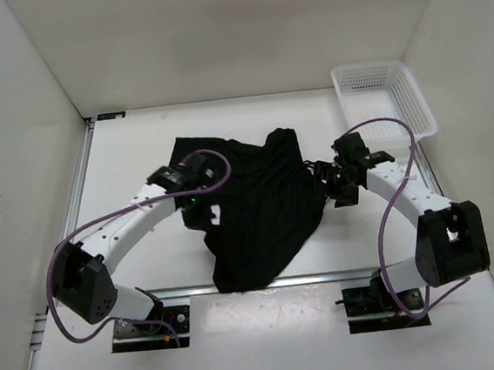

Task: Fold and stack the shorts
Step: Flatten the shorts out

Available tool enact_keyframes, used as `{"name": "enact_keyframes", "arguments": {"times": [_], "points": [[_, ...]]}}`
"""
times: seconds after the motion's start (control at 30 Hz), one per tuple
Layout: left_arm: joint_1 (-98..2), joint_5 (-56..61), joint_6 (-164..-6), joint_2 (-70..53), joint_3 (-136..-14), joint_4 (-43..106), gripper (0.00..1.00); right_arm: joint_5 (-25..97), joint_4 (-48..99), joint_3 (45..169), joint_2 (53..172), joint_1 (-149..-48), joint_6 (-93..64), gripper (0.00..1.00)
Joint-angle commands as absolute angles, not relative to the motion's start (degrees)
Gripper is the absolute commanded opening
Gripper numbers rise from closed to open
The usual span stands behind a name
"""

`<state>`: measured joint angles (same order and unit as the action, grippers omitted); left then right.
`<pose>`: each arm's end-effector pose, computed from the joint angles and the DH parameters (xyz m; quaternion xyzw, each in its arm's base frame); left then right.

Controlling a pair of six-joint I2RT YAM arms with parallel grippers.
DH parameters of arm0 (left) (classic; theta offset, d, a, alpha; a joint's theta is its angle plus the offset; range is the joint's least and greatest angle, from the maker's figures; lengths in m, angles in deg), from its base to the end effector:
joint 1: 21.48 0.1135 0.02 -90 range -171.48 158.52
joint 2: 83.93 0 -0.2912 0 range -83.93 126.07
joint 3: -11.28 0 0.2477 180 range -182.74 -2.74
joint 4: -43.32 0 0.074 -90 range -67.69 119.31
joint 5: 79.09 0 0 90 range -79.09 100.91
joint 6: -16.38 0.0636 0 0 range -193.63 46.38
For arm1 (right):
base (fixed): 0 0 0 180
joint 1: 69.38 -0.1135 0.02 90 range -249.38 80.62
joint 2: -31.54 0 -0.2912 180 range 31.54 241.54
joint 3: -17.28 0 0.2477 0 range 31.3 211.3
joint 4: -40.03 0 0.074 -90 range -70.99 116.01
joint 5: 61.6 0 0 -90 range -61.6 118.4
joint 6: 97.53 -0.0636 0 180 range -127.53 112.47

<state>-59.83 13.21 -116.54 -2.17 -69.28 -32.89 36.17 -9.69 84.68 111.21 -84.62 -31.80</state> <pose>0.2023 -0.1568 0.2623 -0.0418 0.9929 -0.0563 0.0962 0.2623 0.0804 0.2264 0.0599 0.9663 0.1435 0.2050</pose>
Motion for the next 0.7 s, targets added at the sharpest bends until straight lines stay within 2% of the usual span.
{"name": "enact_keyframes", "arguments": {"times": [0.0, 0.1, 0.2, 0.27, 0.3, 0.4, 0.43, 0.47, 0.5, 0.57, 0.6, 0.67], "points": [[-49.11, 20.92, -113.19, -4.30, -68.14, -36.36, 0.11, 37.02, -6.95, 84.12, 112.91, -84.05, -32.40, 0.87], [-38.58, 20.14, -109.76, -5.00, -66.99, -32.93, 0.11, 37.55, -5.55, 84.12, 114.50, -83.44, -33.02, 0.87], [-31.53, 18.83, -108.44, -0.27, -69.78, -30.90, 0.11, 38.78, -4.14, 84.65, 116.52, -83.44, -33.54, 0.87], [-30.80, 19.34, -108.43, 3.85, -71.99, -29.59, 0.11, 39.30, -3.52, 84.65, 118.10, -83.44, -34.16, 0.87], [-29.40, 19.35, -108.43, 5.09, -72.61, -28.62, 0.14, 39.30, -3.00, 84.65, 118.63, -83.44, -34.16, 0.87], [-27.11, 17.07, -107.82, 11.33, -75.51, -28.61, 0.35, 39.30, -1.77, 84.65, 121.09, -82.82, -34.77, 0.87], [-27.10, 17.06, -107.81, 12.04, -76.03, -28.61, 0.60, 39.30, -1.24, 84.65, 121.62, -82.82, -34.77, 0.87], [-27.10, 16.45, -107.81, 11.53, -76.56, -28.61, 0.77, 39.30, -1.23, 84.65, 122.41, -82.13, -35.30, 0.87], [-27.89, 16.45, -107.81, 10.74, -76.57, -28.61, 0.89, 39.83, -0.63, 84.65, 122.41, -82.12, -35.30, 0.87], [-28.68, 15.05, -107.81, 8.72, -76.57, -28.61, 0.97, 39.83, 0.08, 84.65, 123.03, -81.50, -35.82, 0.86], [-29.21, 14.34, -108.34, 6.36, -76.04, -28.61, 0.95, 40.44, 0.78, 84.65, 123.73, -81.50, -35.83, 0.86], [-31.75, 12.68, -108.86, 3.63, -73.77, -28.61, 0.83, 40.97, 1.31, 84.65, 125.05, -81.50, -35.83, 0.82]]}}
